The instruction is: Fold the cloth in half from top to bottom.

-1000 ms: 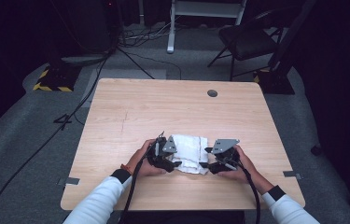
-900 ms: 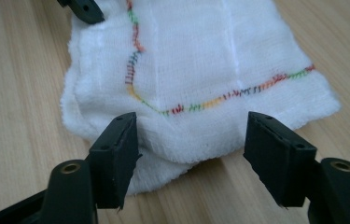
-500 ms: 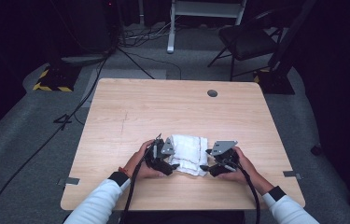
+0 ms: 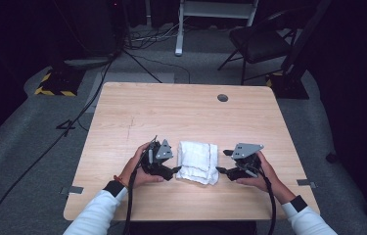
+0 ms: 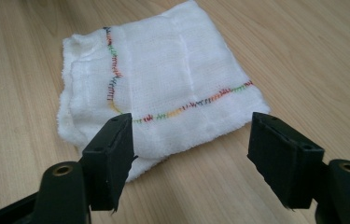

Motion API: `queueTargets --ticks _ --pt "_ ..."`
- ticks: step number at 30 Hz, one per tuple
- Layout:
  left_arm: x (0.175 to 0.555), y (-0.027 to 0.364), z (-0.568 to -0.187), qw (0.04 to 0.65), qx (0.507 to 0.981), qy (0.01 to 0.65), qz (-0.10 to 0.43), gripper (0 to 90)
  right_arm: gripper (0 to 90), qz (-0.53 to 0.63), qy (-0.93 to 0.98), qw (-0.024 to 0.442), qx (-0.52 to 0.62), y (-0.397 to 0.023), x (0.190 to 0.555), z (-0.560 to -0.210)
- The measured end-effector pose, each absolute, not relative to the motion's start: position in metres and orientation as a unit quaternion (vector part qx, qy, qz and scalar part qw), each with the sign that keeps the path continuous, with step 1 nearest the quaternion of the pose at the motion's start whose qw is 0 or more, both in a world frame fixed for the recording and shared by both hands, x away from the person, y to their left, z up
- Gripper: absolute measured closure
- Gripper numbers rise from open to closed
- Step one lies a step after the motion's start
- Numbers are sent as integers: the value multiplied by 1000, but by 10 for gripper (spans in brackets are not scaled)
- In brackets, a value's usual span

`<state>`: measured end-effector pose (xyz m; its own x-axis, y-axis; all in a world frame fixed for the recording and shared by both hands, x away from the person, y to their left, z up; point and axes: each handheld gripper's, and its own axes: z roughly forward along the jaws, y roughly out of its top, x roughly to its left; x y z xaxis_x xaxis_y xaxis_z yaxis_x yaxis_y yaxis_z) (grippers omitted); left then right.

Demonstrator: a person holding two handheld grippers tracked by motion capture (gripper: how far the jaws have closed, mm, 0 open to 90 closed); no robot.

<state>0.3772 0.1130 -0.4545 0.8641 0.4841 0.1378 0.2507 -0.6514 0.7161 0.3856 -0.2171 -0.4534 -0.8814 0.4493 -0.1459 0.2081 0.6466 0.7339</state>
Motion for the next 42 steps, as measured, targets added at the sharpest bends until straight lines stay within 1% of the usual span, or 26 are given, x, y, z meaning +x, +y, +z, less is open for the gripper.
queueTargets --ticks 8,21,27,32,38,42 --pt "368 131 -457 345 898 211 174 198 317 364 894 182 190 -233 381 -452" --pt "353 158 -463 320 899 229 193 198 312 342 890 204 222 -276 371 -455" --pt "345 171 -468 312 898 244 193 198 308 336 890 200 235 -291 366 -463" --pt "340 182 -473 307 895 256 199 197 304 328 888 207 248 -303 363 -467" --pt "330 186 -479 283 903 248 209 193 303 333 879 205 274 -322 358 -473" --pt "326 192 -482 280 902 253 208 182 302 334 873 203 292 -338 355 -480"
